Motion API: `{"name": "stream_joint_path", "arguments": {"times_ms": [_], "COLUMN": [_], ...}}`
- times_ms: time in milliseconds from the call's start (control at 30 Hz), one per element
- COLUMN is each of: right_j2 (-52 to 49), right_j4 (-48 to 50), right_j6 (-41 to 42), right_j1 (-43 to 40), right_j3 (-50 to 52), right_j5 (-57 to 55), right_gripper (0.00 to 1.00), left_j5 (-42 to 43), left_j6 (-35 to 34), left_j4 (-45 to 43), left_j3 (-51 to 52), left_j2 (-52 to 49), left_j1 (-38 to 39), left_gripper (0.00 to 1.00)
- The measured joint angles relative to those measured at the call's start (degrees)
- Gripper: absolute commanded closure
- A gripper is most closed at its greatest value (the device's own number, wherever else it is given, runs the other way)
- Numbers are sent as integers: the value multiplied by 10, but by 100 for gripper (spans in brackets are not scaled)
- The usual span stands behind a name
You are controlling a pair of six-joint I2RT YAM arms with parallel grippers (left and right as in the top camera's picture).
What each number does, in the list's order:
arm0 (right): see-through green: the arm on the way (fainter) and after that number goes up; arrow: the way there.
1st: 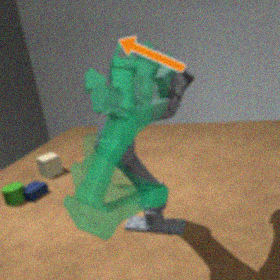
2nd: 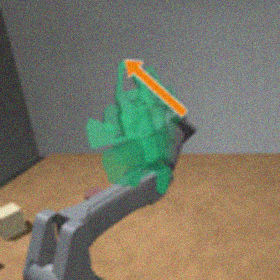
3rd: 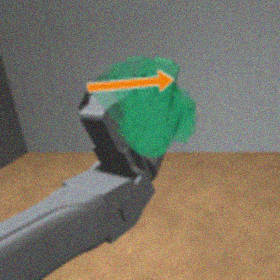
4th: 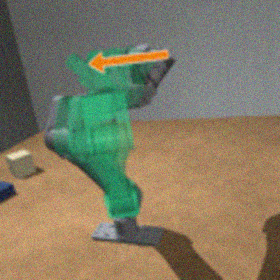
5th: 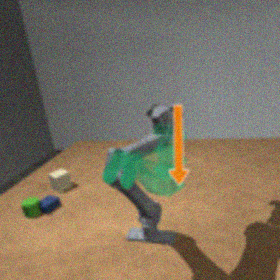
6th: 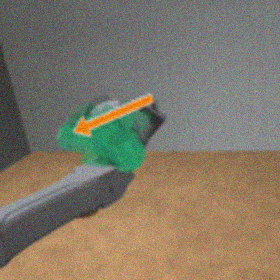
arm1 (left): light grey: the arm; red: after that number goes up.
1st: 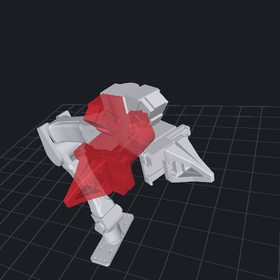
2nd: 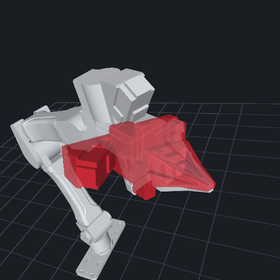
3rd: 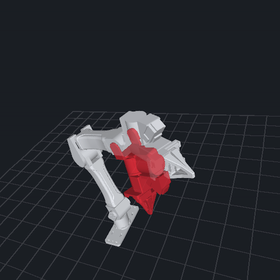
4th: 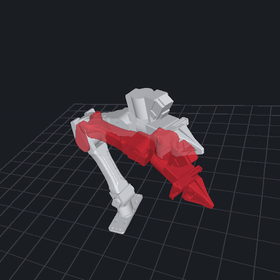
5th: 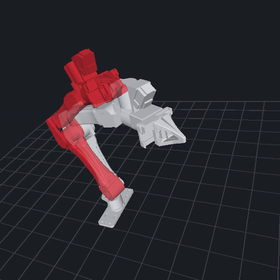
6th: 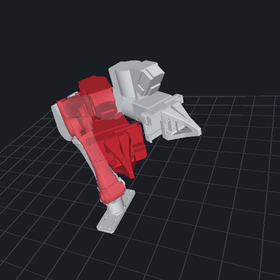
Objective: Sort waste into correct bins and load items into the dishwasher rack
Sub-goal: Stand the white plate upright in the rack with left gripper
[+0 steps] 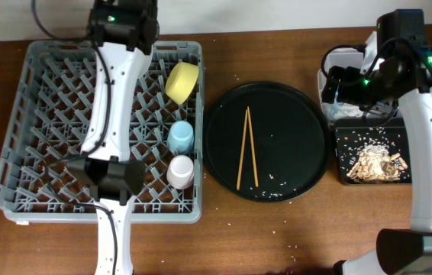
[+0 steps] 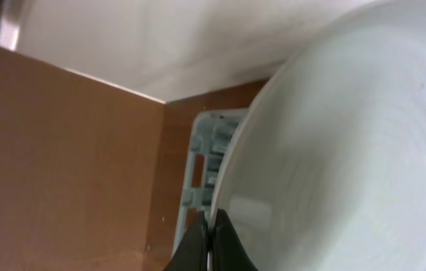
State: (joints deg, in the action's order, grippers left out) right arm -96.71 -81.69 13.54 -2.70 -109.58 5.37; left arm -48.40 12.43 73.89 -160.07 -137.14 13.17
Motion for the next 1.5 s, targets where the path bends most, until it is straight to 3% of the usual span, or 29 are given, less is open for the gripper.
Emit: {"name": "stream_joint_path", "arguments": {"times_ms": [100, 267, 433, 733, 967, 1167, 1267, 1400, 1500], "right_j2": [0, 0, 0, 0, 0, 0, 0, 0, 0], "right_j4": [0, 0, 0, 0, 0, 0, 0, 0, 0], "right_j6": [0, 0, 0, -1, 0, 0, 0, 0, 0], "right_j1": [0, 0, 0, 0, 0, 0, 0, 0, 0], "right_j3": [0, 0, 0, 0, 0, 0, 0, 0, 0], "right_j5": [0, 0, 0, 0, 0, 0, 0, 0, 0], "right_gripper": [1, 1, 1, 2, 2, 2, 1, 2, 2], "left_j5": [-6, 11, 52, 156, 215, 217, 234, 293, 389], "left_j6": [7, 7, 15, 15, 15, 12, 10, 2, -57], "left_j4": [-37, -48, -61, -60, -3, -32, -39, -15, 57], "left_j3": [72, 108, 133, 137, 153, 153, 118, 0, -67], "left_j2": [-1, -1, 9, 26, 25, 25, 24, 25, 26], "left_j1": [0, 5, 4, 2, 26, 27, 27, 28, 42], "left_gripper": [100, 99, 79, 79, 78, 58, 46, 45, 45]}}
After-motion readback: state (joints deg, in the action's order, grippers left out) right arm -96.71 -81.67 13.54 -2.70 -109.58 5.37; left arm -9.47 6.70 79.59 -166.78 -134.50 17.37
